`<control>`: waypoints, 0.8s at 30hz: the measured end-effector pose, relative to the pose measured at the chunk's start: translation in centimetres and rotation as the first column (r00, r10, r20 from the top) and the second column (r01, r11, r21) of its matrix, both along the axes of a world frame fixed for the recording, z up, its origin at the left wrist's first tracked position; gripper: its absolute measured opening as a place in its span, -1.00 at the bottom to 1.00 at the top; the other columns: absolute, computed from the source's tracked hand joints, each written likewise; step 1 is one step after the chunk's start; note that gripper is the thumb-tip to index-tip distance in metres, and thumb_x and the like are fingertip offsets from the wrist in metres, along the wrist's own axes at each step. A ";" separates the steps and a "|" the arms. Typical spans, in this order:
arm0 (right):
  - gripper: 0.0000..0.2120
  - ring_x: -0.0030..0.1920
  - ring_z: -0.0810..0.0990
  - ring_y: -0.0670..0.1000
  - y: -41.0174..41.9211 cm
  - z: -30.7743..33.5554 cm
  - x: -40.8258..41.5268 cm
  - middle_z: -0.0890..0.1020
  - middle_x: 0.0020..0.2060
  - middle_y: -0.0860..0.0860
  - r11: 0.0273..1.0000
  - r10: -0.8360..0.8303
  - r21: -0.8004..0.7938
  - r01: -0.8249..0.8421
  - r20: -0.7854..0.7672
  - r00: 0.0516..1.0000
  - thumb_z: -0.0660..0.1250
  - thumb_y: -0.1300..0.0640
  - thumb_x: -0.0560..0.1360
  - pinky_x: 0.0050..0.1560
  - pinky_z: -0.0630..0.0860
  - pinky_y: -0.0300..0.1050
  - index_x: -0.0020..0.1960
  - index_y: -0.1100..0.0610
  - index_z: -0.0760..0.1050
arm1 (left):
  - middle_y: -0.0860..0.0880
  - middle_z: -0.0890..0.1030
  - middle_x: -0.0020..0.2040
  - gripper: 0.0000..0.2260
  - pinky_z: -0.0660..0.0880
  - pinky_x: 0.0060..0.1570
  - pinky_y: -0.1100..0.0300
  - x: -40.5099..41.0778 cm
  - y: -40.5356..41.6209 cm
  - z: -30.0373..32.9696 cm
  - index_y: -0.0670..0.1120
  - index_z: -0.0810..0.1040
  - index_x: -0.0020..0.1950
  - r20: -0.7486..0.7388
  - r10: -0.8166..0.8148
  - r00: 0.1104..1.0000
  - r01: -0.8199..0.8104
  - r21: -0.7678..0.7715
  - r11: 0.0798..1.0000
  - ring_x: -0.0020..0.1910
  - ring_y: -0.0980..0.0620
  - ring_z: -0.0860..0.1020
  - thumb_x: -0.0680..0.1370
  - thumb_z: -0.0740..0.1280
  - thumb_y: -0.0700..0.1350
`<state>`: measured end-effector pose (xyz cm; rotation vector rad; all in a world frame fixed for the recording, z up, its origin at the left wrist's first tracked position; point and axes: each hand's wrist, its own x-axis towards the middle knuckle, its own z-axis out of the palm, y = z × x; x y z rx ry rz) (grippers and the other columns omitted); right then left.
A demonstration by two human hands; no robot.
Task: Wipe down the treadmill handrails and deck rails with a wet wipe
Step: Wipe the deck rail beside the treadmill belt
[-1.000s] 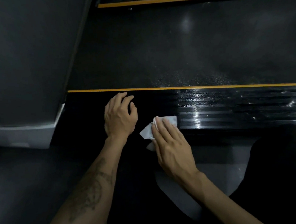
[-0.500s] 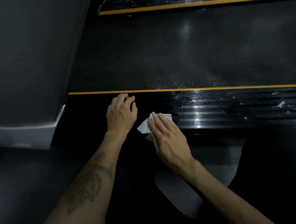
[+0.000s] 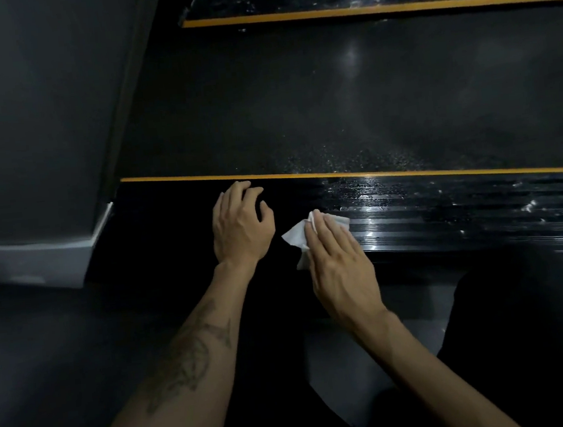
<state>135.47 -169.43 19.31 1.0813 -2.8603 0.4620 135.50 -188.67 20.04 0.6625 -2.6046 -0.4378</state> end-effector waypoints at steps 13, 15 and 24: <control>-0.41 0.66 0.01 0.06 -0.9 0.4 -0.9 0.11 0.65 0.12 0.999 -0.016 0.037 0.014 0.040 0.999 -0.17 -0.06 0.72 0.64 -0.01 -0.02 0.64 0.21 0.15 | -0.07 0.57 0.30 -0.73 0.42 0.37 -0.15 -0.1 -0.2 -0.2 -0.09 0.64 0.28 -0.018 0.012 1.000 -0.013 -0.031 0.999 0.30 -0.09 0.53 0.60 0.34 -0.10; -0.42 0.64 0.12 0.10 -0.5 0.3 -0.1 0.20 0.62 0.16 0.999 -0.053 0.013 0.053 0.029 0.998 -0.13 -0.01 0.71 0.62 0.11 0.02 0.60 0.26 0.23 | -0.07 0.57 0.30 -0.73 0.42 0.37 -0.15 -0.1 -0.2 -0.3 -0.09 0.64 0.27 -0.024 0.012 1.000 -0.013 -0.028 1.000 0.31 -0.09 0.53 0.60 0.34 -0.10; -0.45 0.66 0.02 0.07 -0.9 1.1 -1.8 0.10 0.65 0.13 0.999 0.008 0.053 -0.011 0.057 0.998 -0.12 -0.04 0.75 0.64 0.02 -0.01 0.64 0.23 0.14 | -0.07 0.57 0.30 -0.73 0.40 0.38 -0.13 -0.1 -0.2 -0.3 -0.09 0.64 0.28 -0.029 0.017 0.999 -0.018 -0.019 1.000 0.30 -0.09 0.52 0.60 0.33 -0.11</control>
